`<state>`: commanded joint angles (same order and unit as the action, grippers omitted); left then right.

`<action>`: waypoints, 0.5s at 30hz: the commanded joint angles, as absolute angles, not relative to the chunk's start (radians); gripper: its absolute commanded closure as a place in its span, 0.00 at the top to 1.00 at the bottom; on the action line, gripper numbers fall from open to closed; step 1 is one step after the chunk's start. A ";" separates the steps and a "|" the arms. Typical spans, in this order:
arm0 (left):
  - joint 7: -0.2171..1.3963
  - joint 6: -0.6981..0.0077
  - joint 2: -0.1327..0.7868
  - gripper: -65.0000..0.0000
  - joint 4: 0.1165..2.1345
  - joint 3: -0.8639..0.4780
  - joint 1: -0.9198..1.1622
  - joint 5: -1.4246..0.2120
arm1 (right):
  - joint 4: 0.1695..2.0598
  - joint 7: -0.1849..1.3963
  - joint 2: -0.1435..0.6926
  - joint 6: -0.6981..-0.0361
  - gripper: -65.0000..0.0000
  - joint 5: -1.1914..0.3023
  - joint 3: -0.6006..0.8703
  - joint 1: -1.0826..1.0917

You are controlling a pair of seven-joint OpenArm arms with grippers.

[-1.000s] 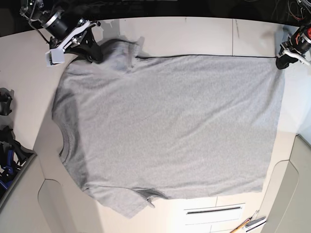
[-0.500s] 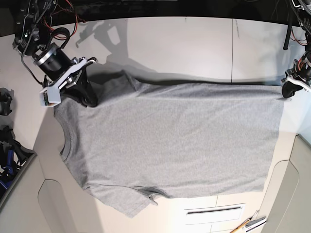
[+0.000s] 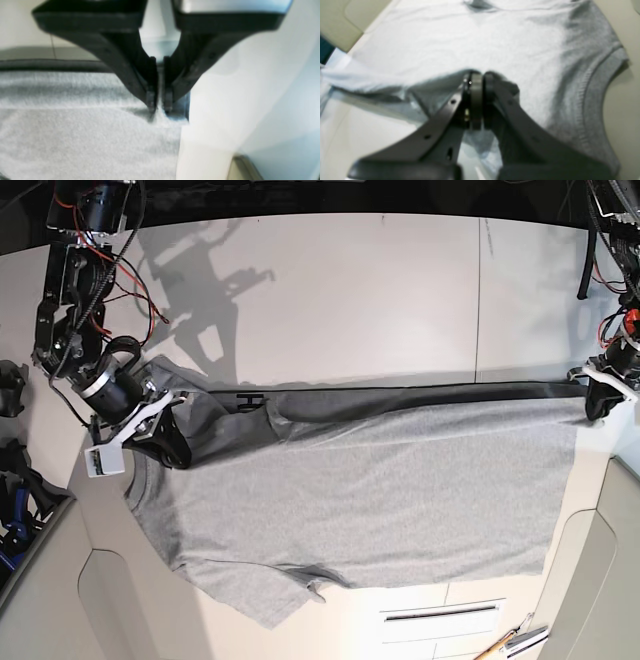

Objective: Fold the T-shirt properly
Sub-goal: 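Lift the shoulder edge with both grippers and fold it over the shirt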

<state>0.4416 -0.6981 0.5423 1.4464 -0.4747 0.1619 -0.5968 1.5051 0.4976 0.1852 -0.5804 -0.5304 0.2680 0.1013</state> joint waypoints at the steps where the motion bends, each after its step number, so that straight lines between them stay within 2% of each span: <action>1: 0.434 -0.698 0.540 0.00 1.439 -0.475 0.152 -0.584 | 1.480 0.498 0.185 -0.580 0.00 -0.531 0.268 0.120; 7: 0.434 -0.698 0.540 0.00 1.322 -0.448 0.066 -0.572 | 1.357 0.497 0.185 -0.580 0.00 -0.531 0.268 0.194; 15: 0.422 -0.698 0.536 0.00 1.273 -0.431 0.034 -0.572 | 1.349 0.497 0.179 -0.580 0.00 -0.530 0.266 0.190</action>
